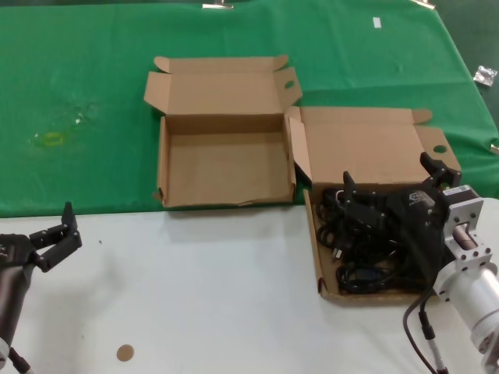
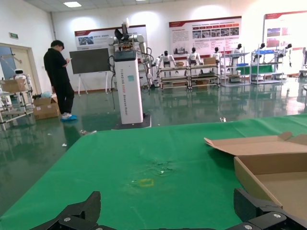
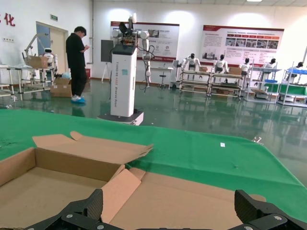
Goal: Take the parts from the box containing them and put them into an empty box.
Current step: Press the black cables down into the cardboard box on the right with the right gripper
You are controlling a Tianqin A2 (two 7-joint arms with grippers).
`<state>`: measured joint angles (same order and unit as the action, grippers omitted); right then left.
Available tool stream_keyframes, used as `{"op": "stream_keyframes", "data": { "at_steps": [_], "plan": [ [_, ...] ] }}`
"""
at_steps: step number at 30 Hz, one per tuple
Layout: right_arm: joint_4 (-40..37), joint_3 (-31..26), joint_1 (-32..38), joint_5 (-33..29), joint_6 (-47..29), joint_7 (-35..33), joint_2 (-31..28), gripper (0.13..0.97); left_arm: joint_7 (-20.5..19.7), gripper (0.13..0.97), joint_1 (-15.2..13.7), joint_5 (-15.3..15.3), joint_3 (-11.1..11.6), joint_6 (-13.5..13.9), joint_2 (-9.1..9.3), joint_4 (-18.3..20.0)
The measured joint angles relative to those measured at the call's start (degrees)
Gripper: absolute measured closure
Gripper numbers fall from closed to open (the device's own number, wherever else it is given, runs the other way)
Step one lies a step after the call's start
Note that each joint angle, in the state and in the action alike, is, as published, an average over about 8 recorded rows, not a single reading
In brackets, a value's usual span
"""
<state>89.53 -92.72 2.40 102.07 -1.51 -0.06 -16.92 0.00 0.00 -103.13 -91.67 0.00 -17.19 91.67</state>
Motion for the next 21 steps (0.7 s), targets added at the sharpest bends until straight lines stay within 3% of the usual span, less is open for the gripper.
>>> {"op": "stream_keyframes", "data": {
  "at_steps": [21],
  "plan": [
    [0.0,0.0,0.0,0.0,0.0,0.0,0.0,0.129,0.0,0.132,0.0,0.0,0.0,0.0,0.0,0.0]
  ]
}}
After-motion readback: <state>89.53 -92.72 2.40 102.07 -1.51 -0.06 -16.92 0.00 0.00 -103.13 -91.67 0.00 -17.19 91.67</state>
